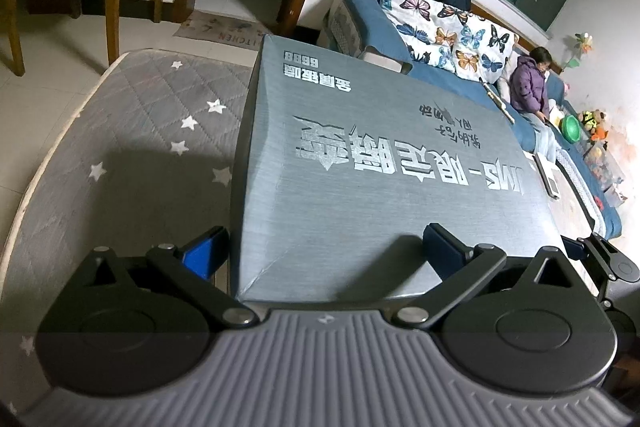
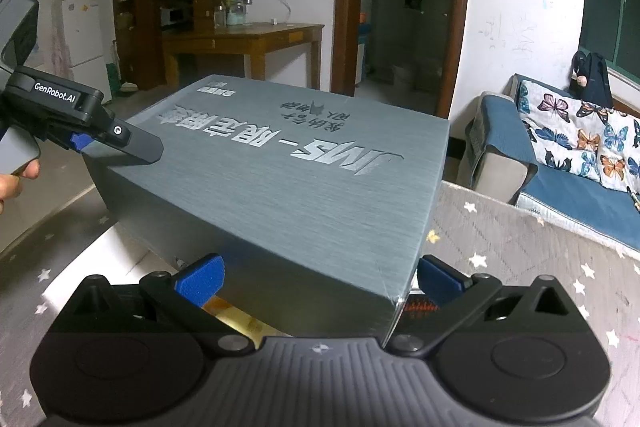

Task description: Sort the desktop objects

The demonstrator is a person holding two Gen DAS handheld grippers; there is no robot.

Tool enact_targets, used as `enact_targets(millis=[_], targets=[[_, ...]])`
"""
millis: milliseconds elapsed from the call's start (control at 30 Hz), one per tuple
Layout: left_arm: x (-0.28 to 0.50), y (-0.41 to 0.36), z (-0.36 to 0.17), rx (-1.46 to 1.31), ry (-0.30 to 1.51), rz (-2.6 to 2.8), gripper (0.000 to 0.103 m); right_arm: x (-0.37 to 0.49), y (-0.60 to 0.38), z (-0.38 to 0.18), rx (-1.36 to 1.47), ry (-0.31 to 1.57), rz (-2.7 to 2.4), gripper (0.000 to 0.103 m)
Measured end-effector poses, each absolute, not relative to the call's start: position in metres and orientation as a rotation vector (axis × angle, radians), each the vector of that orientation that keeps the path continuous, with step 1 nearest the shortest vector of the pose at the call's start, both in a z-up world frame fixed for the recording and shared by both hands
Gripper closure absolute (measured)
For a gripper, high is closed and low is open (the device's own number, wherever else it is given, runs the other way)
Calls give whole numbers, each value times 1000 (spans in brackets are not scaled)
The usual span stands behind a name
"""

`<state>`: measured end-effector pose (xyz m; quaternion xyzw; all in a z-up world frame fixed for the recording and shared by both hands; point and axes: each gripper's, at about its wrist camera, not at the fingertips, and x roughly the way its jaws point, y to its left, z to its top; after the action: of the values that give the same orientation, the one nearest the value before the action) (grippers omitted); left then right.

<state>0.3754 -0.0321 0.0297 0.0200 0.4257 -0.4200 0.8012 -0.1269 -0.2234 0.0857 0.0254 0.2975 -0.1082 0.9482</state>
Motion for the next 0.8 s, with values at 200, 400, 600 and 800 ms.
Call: enact_targets(millis=[200,400,600,800], targets=[[354,-39,25,57,906,-900,1,-146,-210,81,37,604,-225,0],[271,-42,49,38,920,-902,1,-162,-201,80,33,605,-221,0],[188,-31,62,48,919,-888,1,-172,-187,79,9,609,-217,0],[157,-18,63,36,937,-879,1,-179,-177,75,-2,617,-203,0]])
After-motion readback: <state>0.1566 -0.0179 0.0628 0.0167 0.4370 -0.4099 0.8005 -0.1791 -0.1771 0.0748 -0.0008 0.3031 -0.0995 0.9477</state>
